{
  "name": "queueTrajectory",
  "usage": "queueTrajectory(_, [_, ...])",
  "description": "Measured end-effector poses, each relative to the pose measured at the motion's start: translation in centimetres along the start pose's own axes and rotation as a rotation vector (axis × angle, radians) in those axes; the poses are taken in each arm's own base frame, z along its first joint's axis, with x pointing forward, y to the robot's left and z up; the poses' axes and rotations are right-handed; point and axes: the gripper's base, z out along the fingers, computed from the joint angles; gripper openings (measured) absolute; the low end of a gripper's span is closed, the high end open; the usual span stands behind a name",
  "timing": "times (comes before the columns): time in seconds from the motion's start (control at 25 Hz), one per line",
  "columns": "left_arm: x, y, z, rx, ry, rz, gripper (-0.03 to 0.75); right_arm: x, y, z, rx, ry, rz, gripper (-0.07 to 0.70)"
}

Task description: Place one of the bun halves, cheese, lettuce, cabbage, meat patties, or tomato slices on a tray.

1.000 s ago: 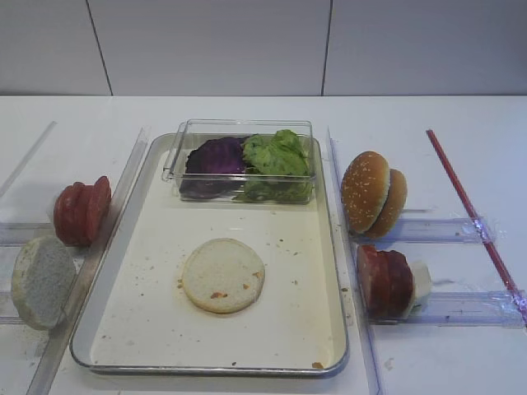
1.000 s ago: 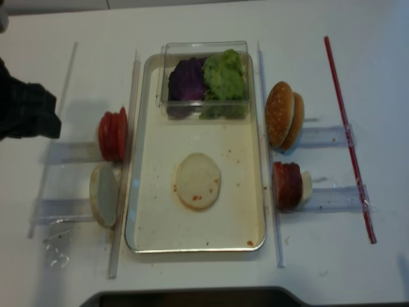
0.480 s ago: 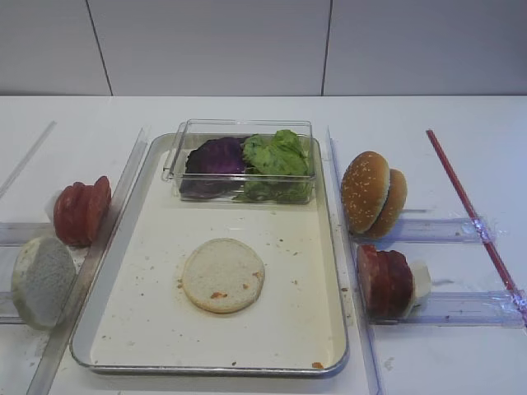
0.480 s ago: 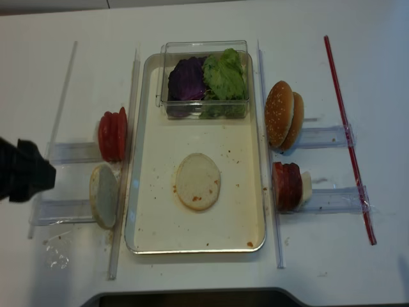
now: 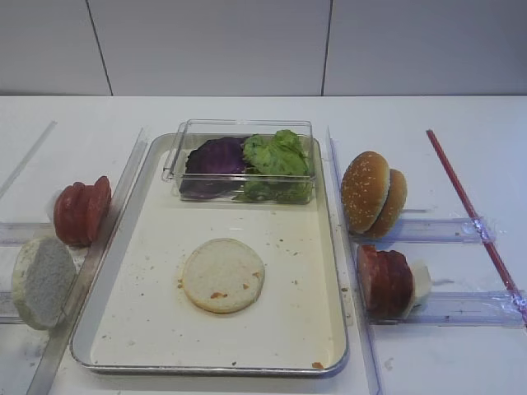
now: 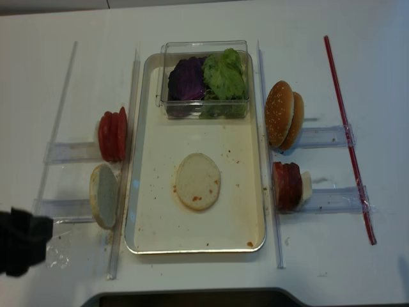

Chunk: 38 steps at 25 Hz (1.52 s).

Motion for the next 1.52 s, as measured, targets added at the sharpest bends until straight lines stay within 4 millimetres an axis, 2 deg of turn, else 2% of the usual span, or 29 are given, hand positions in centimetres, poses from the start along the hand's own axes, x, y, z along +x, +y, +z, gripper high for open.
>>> queueTrajectory(0.4, [4.8,-0.4,1.6,-0.016,-0.076,-0.007,0.468,0.0,0.0,0.0,0.0,0.0,0.0,0.491])
queueTrajectory(1.12, [8.1,-1.0,-0.5,-0.058,-0.299,-0.007,0.468,0.0,0.0,0.0,0.0,0.0,0.0,0.491])
queueTrajectory(1.52, [9.4,-1.3,-1.0,-0.066,-0.374,0.002,0.468,0.0,0.0,0.0,0.0,0.0,0.002,0.491])
